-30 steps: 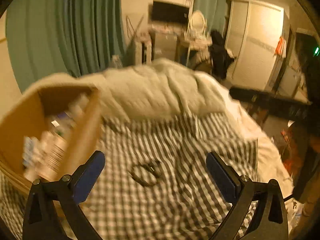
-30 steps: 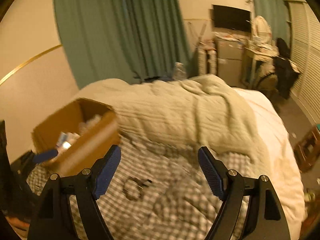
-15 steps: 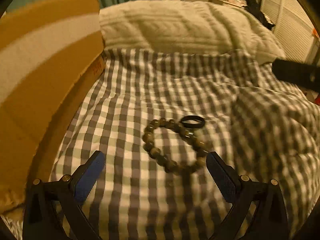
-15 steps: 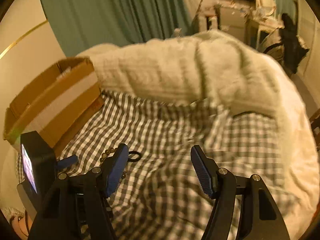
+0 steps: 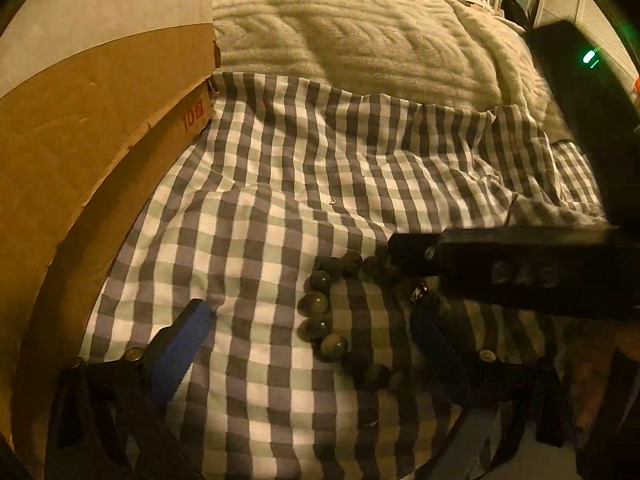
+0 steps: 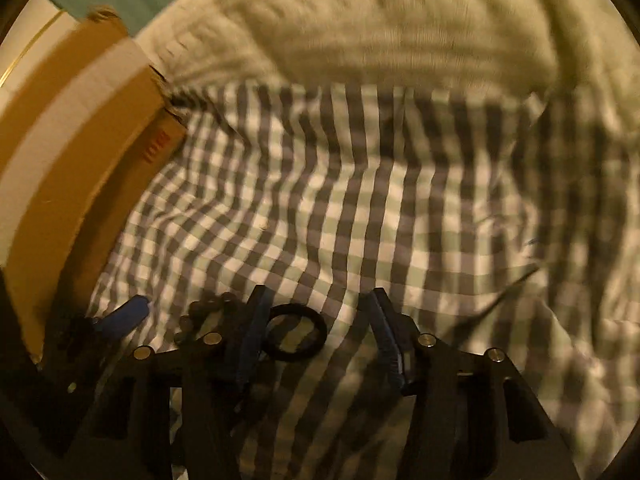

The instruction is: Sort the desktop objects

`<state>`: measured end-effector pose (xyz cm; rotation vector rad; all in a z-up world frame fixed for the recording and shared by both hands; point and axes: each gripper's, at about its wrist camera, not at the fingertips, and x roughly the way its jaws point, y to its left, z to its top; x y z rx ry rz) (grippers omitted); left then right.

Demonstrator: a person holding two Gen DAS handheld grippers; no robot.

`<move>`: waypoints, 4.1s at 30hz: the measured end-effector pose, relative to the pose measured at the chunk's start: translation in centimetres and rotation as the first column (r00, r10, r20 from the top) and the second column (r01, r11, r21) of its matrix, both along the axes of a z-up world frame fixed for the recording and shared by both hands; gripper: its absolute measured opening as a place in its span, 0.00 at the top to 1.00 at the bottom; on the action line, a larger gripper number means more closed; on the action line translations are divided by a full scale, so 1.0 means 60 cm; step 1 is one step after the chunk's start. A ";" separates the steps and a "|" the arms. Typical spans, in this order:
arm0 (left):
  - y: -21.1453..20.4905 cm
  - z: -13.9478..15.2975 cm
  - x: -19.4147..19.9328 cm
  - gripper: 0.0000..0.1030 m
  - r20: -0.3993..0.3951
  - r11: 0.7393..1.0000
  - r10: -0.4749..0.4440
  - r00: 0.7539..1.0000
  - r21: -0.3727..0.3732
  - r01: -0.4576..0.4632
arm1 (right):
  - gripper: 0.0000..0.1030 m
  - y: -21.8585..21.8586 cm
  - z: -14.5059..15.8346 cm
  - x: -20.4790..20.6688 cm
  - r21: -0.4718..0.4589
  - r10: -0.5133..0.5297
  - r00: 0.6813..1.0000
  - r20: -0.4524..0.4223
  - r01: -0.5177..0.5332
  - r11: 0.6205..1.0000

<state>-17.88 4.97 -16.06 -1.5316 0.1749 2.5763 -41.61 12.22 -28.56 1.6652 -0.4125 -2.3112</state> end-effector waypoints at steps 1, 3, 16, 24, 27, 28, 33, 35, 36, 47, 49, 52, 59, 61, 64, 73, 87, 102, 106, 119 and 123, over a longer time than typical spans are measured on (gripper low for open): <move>-0.003 0.002 0.003 0.16 -0.007 1.000 0.006 1.000 -0.003 -0.006 | 0.52 -0.001 -0.010 0.000 -0.002 0.006 1.000 0.017 -0.006 1.000; -0.010 0.007 0.009 0.35 -0.020 1.000 0.015 1.000 -0.004 -0.015 | 0.54 -0.001 -0.012 0.005 -0.002 0.008 1.000 0.012 -0.008 1.000; -0.049 0.046 0.050 0.89 -0.064 0.993 -0.002 0.998 0.121 0.010 | 0.96 0.007 0.048 0.099 -0.011 -0.003 0.997 -0.074 0.002 1.000; -0.036 0.084 0.073 0.90 -0.109 0.979 -0.033 0.993 0.195 0.054 | 0.96 0.050 0.117 0.138 0.009 -0.044 0.992 -0.122 0.046 0.999; -0.029 0.108 0.086 0.90 -0.139 0.975 -0.052 0.989 0.207 0.080 | 0.96 0.066 0.144 0.159 0.028 -0.054 0.988 -0.145 0.059 0.998; -0.025 0.119 0.092 0.90 -0.152 0.974 -0.063 0.986 0.208 0.094 | 0.96 0.071 0.152 0.162 0.034 -0.062 0.986 -0.154 0.068 0.997; -0.016 0.186 0.113 0.90 -0.216 0.960 -0.086 0.973 0.244 0.139 | 0.96 0.072 0.190 0.180 0.044 -0.063 0.978 -0.199 0.073 0.996; -0.014 0.215 0.119 0.90 -0.248 0.956 -0.090 0.965 0.250 0.153 | 0.96 0.065 0.214 0.187 0.056 -0.053 0.973 -0.224 0.067 0.996; -0.014 0.231 0.123 0.90 -0.266 0.954 -0.094 0.959 0.251 0.163 | 0.96 0.060 0.229 0.192 0.062 -0.049 0.970 -0.238 0.065 0.996; -0.126 0.466 0.109 0.90 -0.439 0.938 0.016 0.898 0.318 0.139 | 0.96 -0.053 0.424 0.203 0.110 0.047 0.903 -0.427 0.000 0.994; -0.165 0.496 0.103 0.90 -0.470 0.951 0.072 0.880 0.299 0.082 | 0.96 -0.099 0.459 0.191 0.123 0.083 0.883 -0.461 -0.029 0.992; -0.220 0.520 0.082 0.90 -0.475 0.958 0.130 0.870 0.285 0.012 | 0.96 -0.161 0.489 0.161 0.134 0.129 0.865 -0.485 -0.073 0.988; -0.317 0.462 0.028 0.90 -0.422 0.973 0.191 0.886 0.198 -0.116 | 0.93 -0.273 0.465 0.068 0.147 0.165 0.880 -0.446 -0.110 0.983; -0.331 0.437 0.013 0.88 -0.393 0.978 0.183 0.901 0.170 -0.124 | 0.76 -0.285 0.440 0.048 0.178 0.168 0.890 -0.423 -0.101 0.979; -0.345 0.415 0.006 0.68 -0.367 0.983 0.166 0.915 0.135 -0.124 | 0.58 -0.284 0.416 0.043 0.203 0.169 0.897 -0.408 -0.091 0.975; -0.323 0.467 0.085 0.04 -0.474 0.985 0.164 0.865 0.125 -0.119 | 0.00 -0.191 0.464 0.104 0.161 0.035 0.893 -0.449 0.042 0.986; -0.227 0.509 0.200 0.00 -0.592 0.986 0.164 0.789 0.109 -0.124 | 0.01 -0.121 0.572 0.302 0.226 -0.043 0.729 -0.683 0.267 0.937; -0.212 0.337 0.202 0.00 -0.520 0.959 0.283 0.806 0.130 -0.253 | 0.01 -0.112 0.345 0.293 0.195 -0.152 0.745 -0.649 0.356 0.914; -0.205 0.328 0.207 0.00 -0.509 0.963 0.268 0.818 0.120 -0.241 | 0.01 -0.122 0.326 0.292 0.218 -0.140 0.757 -0.638 0.352 0.910; -0.204 0.302 0.201 0.00 -0.451 0.969 0.242 0.859 0.152 -0.193 | 0.01 -0.112 0.317 0.299 0.184 -0.170 0.761 -0.626 0.356 0.916; -0.205 0.299 0.210 0.00 -0.470 0.963 0.270 0.840 0.134 -0.235 | 0.01 -0.110 0.315 0.300 0.187 -0.168 0.762 -0.626 0.355 0.916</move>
